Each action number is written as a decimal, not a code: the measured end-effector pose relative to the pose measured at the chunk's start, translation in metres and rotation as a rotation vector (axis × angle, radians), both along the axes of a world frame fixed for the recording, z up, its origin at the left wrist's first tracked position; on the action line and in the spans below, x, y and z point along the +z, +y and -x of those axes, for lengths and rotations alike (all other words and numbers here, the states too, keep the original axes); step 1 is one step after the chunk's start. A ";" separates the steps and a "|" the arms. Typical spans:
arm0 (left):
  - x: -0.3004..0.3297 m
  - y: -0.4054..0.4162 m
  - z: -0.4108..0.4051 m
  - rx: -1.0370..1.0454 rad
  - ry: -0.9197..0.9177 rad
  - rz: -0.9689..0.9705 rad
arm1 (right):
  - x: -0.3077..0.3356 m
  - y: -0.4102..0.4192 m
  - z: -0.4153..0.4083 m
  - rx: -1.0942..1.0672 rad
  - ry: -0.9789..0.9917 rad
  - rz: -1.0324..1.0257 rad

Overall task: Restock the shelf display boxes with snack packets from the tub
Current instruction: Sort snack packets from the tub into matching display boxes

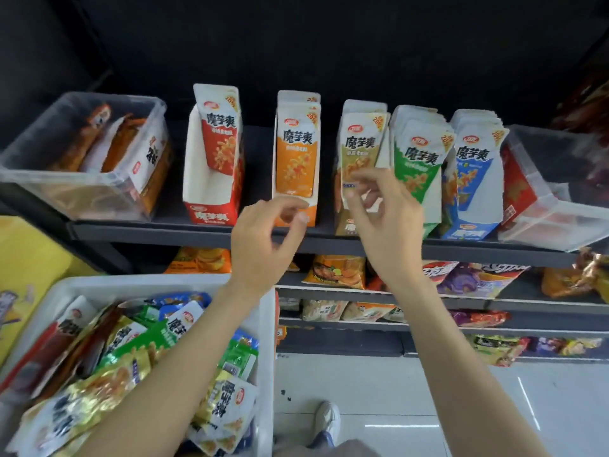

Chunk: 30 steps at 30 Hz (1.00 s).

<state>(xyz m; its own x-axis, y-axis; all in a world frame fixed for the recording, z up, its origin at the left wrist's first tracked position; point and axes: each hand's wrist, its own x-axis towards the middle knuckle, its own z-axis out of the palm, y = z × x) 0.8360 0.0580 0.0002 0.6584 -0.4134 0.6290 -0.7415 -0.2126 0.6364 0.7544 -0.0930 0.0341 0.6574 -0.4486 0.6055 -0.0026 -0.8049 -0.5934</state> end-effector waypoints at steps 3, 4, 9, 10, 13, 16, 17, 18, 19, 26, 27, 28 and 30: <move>-0.009 0.062 0.013 0.082 0.135 0.071 | -0.020 0.055 0.024 0.192 0.183 -0.158; -0.016 0.084 0.015 0.104 0.185 0.038 | -0.031 0.072 0.027 0.262 0.268 -0.171; -0.070 0.182 0.011 0.150 0.196 -0.550 | -0.082 0.142 0.017 0.519 0.693 -0.005; -0.081 0.196 0.011 0.141 0.138 -0.687 | -0.089 0.153 0.013 0.558 0.786 0.060; -0.102 0.230 0.017 0.093 0.166 -0.931 | -0.110 0.186 0.005 0.641 1.014 0.229; -0.109 0.242 0.027 0.099 0.200 -0.992 | -0.132 0.209 0.004 0.640 1.177 0.312; -0.111 0.244 0.028 0.098 0.185 -0.990 | -0.137 0.216 0.005 0.629 1.210 0.348; -0.112 0.245 0.029 0.098 0.170 -0.972 | -0.140 0.220 0.005 0.612 1.224 0.376; -0.114 0.245 0.029 0.098 0.161 -0.952 | -0.142 0.222 0.004 0.595 1.226 0.381; -0.086 0.228 0.025 0.037 0.375 -0.665 | -0.107 0.204 0.008 0.567 0.986 0.345; -0.079 0.224 0.023 0.021 0.460 -0.606 | -0.099 0.200 0.010 0.590 0.912 0.371; -0.074 0.219 0.020 0.007 0.529 -0.567 | -0.092 0.194 0.011 0.611 0.831 0.389; -0.065 0.212 0.016 -0.017 0.620 -0.533 | -0.082 0.179 0.012 0.613 0.691 0.406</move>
